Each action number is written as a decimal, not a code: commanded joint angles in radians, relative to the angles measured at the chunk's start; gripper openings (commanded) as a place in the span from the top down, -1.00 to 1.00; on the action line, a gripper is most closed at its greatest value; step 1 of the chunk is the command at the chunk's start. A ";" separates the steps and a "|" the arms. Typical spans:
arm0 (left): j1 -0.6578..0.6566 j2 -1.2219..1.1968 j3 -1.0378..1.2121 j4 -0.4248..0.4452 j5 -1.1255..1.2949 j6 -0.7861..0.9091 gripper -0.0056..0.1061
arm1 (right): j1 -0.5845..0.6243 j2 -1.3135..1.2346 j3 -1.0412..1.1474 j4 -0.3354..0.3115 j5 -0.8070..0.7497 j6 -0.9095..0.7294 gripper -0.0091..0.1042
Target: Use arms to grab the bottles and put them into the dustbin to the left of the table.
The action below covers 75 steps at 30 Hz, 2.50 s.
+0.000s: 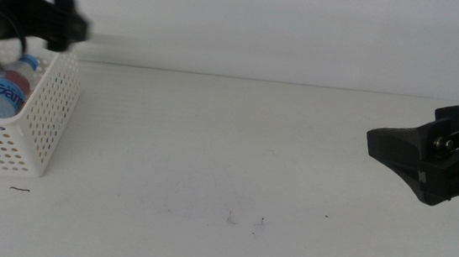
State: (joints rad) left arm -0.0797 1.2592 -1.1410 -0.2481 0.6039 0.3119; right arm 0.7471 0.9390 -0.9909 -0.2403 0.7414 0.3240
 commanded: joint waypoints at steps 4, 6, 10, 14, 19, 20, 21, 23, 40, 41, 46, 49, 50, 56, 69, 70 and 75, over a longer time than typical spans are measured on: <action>-0.213 -0.249 0.219 -0.060 -0.228 0.080 -0.78 | 0.002 -0.004 -0.008 -0.012 -0.007 -0.007 -0.76; -0.240 -0.292 0.242 -0.045 -0.228 0.073 -0.78 | 0.002 -0.004 -0.008 -0.012 -0.007 -0.007 -0.76; -0.240 -0.323 0.253 -0.045 -0.202 0.068 -0.78 | 0.002 -0.004 -0.008 -0.012 -0.007 -0.007 -0.76; -0.240 -0.340 0.251 -0.045 -0.185 0.077 -0.78 | 0.002 -0.004 -0.008 -0.012 -0.007 -0.007 -0.76; -0.240 -0.340 0.251 -0.038 -0.213 0.077 -0.78 | 0.002 -0.004 -0.008 -0.012 -0.007 -0.007 -0.76; -0.240 -0.340 0.251 -0.038 -0.213 0.077 -0.78 | 0.002 -0.004 -0.008 -0.012 -0.007 -0.007 -0.76; -0.240 -0.340 0.251 -0.038 -0.213 0.077 -0.78 | 0.002 -0.004 -0.008 -0.012 -0.007 -0.007 -0.76; -0.240 -0.340 0.251 -0.038 -0.213 0.077 -0.78 | 0.002 -0.004 -0.008 -0.012 -0.007 -0.007 -0.76; -0.198 -0.672 0.563 0.090 -0.401 0.077 -0.78 | -0.292 -0.320 0.335 0.046 -0.180 -0.007 -0.76; -0.185 -0.714 0.602 0.090 -0.401 0.077 -0.78 | -0.336 -0.366 0.385 0.048 -0.191 -0.007 -0.76; -0.086 -0.926 0.773 -0.019 -0.407 0.077 -0.78 | -0.537 -0.576 0.619 0.084 -0.204 -0.007 -0.76; -0.022 -1.037 0.868 -0.003 -0.407 0.077 -0.78 | -0.629 -0.683 0.744 0.098 -0.251 -0.007 -0.76; 0.000 -1.073 0.895 -0.003 -0.407 0.077 -0.78 | -0.654 -0.719 0.777 0.105 -0.253 -0.007 -0.76; 0.061 -1.231 1.061 -0.005 -0.385 0.077 -0.78 | -0.736 -0.886 0.872 0.111 -0.347 0.008 -0.76; 0.061 -1.259 1.141 0.005 -0.378 0.077 -0.78 | -0.737 -0.939 0.991 0.084 -0.424 0.008 -0.76; 0.061 -1.259 1.141 0.008 -0.378 0.077 -0.78 | -0.737 -0.939 0.991 0.086 -0.432 0.008 -0.76; 0.061 -1.259 1.141 0.008 -0.384 0.077 -0.78 | -0.737 -0.939 0.991 0.086 -0.453 0.008 -0.76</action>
State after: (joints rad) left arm -0.0201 0.0049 0.0001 -0.2423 0.2334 0.3924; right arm 0.0195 0.0047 -0.0037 -0.1431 0.3078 0.3350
